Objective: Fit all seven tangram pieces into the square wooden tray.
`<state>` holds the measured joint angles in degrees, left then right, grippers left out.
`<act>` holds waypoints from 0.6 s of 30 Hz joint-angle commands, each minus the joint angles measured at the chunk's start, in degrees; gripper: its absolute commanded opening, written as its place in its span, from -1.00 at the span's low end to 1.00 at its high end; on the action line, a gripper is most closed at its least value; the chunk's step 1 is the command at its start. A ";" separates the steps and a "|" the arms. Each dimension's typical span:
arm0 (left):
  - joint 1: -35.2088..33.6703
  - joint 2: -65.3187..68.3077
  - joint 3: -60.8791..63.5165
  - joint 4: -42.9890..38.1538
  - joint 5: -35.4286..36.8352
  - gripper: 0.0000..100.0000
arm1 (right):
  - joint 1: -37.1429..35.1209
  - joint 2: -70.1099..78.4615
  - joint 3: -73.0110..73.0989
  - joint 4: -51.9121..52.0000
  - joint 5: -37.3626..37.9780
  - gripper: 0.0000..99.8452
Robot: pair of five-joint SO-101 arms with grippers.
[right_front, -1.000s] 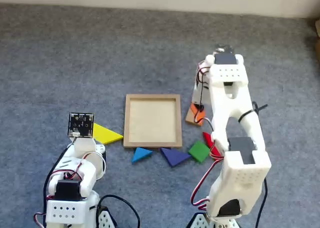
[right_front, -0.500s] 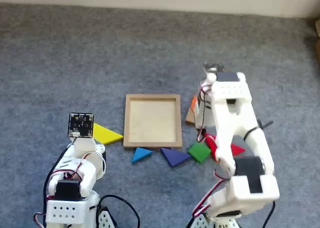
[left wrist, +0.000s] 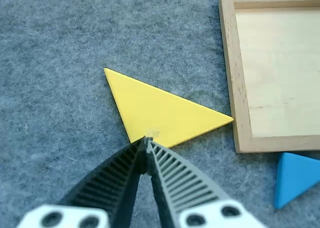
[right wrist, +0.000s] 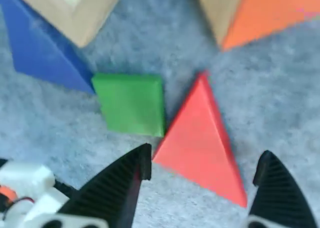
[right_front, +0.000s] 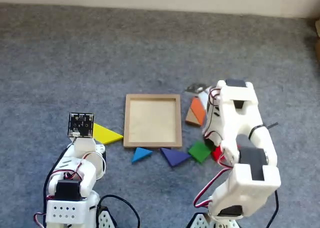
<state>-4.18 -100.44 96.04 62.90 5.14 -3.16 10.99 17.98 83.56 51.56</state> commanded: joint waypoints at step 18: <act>0.48 -1.36 1.27 0.44 -0.44 -0.98 | 6.81 8.66 -0.75 -16.48 7.74 -0.37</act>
<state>-4.18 -100.44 96.04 62.90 5.14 1.58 18.02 18.07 73.54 59.74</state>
